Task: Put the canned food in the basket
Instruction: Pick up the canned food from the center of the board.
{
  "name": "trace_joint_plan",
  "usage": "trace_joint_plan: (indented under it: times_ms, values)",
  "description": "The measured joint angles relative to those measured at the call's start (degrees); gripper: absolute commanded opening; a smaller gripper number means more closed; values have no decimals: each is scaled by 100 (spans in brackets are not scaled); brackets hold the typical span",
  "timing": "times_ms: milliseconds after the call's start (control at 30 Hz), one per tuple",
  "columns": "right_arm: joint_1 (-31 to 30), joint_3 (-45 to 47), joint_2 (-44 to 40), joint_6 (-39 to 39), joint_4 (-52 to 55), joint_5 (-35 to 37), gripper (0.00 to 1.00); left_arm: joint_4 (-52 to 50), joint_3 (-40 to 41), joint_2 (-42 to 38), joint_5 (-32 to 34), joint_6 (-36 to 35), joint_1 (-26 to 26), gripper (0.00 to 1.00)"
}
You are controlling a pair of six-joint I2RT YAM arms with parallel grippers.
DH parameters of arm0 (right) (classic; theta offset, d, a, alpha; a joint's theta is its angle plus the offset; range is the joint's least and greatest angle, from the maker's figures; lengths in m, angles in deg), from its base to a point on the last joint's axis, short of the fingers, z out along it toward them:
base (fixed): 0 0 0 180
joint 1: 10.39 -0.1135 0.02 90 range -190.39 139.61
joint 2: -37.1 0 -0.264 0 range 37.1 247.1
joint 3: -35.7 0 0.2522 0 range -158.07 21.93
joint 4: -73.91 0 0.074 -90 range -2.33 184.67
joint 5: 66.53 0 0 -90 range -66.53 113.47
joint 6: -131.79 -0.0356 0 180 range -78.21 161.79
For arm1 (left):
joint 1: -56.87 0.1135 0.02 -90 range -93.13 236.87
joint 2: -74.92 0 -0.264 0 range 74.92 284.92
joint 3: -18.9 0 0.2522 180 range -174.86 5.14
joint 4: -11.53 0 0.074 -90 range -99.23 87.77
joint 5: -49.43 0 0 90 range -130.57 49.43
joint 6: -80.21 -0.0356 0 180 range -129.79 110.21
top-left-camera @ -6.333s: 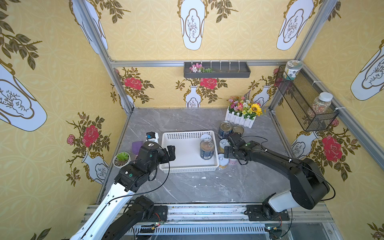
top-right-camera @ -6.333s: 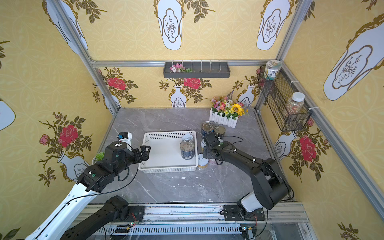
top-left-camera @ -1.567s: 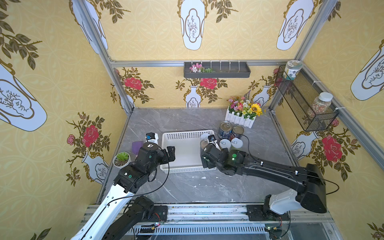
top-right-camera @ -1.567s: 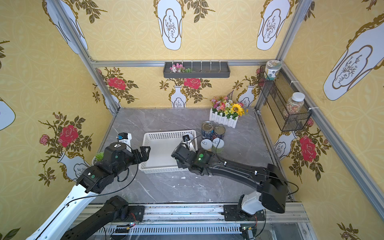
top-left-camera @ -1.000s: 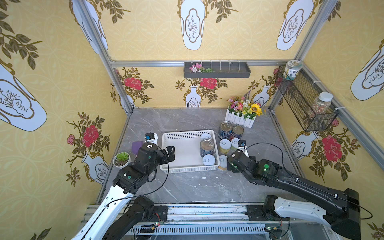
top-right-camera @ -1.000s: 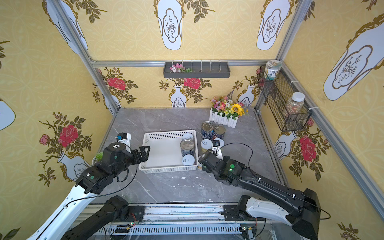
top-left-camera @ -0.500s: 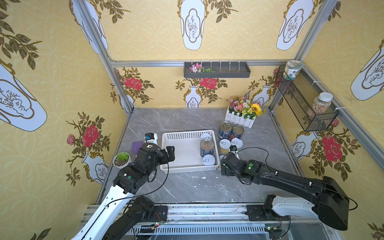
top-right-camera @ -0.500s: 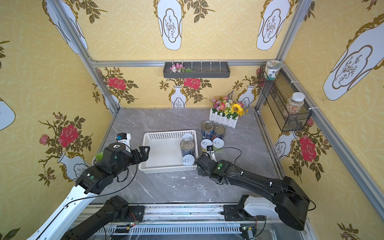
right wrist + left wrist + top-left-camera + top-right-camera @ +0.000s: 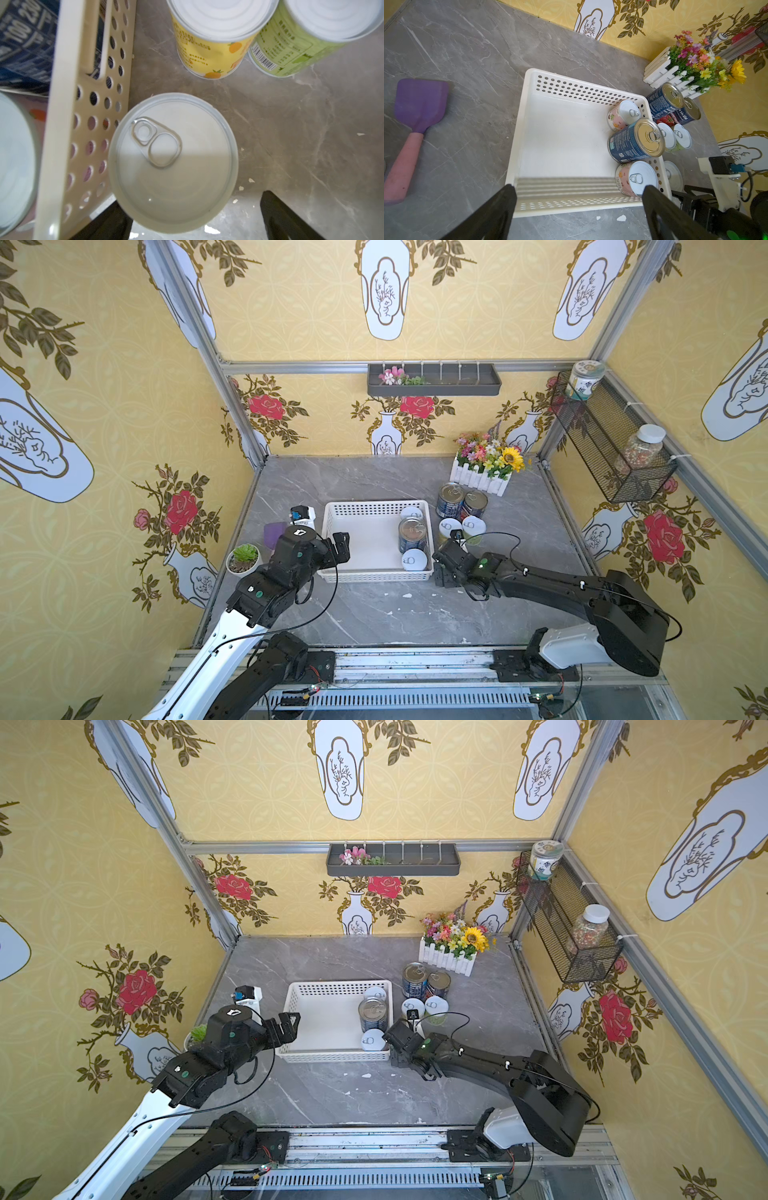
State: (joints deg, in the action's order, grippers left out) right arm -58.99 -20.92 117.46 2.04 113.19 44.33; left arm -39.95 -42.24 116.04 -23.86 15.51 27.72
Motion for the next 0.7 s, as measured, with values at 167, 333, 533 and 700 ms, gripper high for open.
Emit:
trace_joint_plan:
  times_ms: [167, 333, 533, 700]
  values:
    - [31, -173, 74, 103, -46, 15, 97, 0, 0, 31, -2, -2, 0, 100]
    - [236, -302, 251, 192, -170, -31, 97, 0, 0, 15, -2, -2, 0, 100]
    - [575, -358, 498, 358, -289, -332, 97, 0, 0, 15, -2, -2, 0, 100]
    - [664, -361, 551, 378, -323, -503, 97, 0, 0, 17, -4, -2, 0, 100]
